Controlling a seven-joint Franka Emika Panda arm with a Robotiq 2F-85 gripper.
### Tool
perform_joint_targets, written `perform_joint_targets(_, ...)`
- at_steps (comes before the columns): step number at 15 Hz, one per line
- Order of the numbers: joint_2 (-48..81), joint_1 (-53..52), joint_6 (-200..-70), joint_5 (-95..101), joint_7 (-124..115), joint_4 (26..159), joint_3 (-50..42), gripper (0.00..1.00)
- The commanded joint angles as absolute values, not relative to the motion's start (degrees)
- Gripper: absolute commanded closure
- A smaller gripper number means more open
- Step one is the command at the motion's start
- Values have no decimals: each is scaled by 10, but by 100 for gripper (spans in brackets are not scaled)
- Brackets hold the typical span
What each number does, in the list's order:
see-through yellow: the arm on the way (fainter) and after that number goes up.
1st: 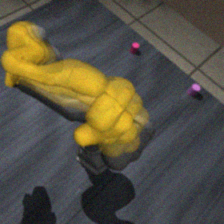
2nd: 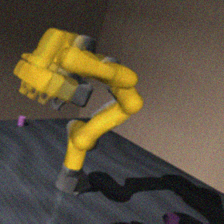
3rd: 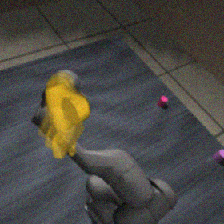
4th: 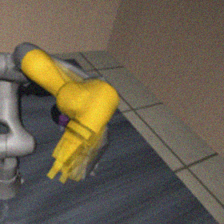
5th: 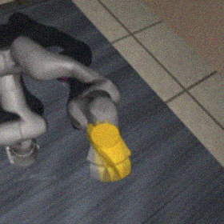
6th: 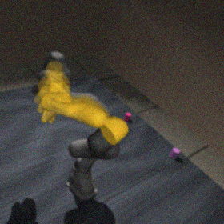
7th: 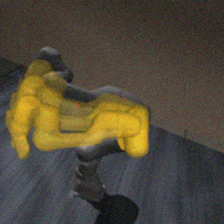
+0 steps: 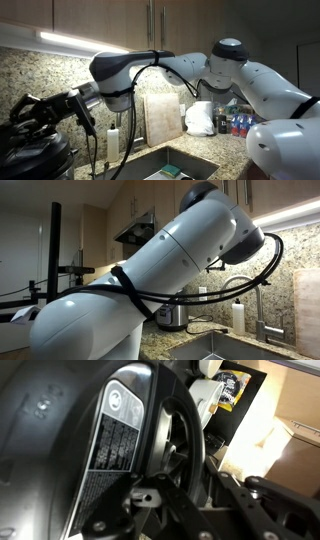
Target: Pick up the lid from the cooker and put it on the counter
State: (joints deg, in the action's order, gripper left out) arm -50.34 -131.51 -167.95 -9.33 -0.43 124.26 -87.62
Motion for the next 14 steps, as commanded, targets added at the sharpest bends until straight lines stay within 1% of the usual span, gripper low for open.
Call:
perform_joint_targets(1,-539,-1340,-1648,-88,39,1185,-861,90)
perform_joint_targets(7,-568,-1335,-1651,-94,51,1182,-851,90)
perform_joint_targets(11,-558,-1308,-1658,-100,30,1202,-837,90)
perform_joint_targets(14,-541,-1302,-1612,-109,6,1184,-831,91)
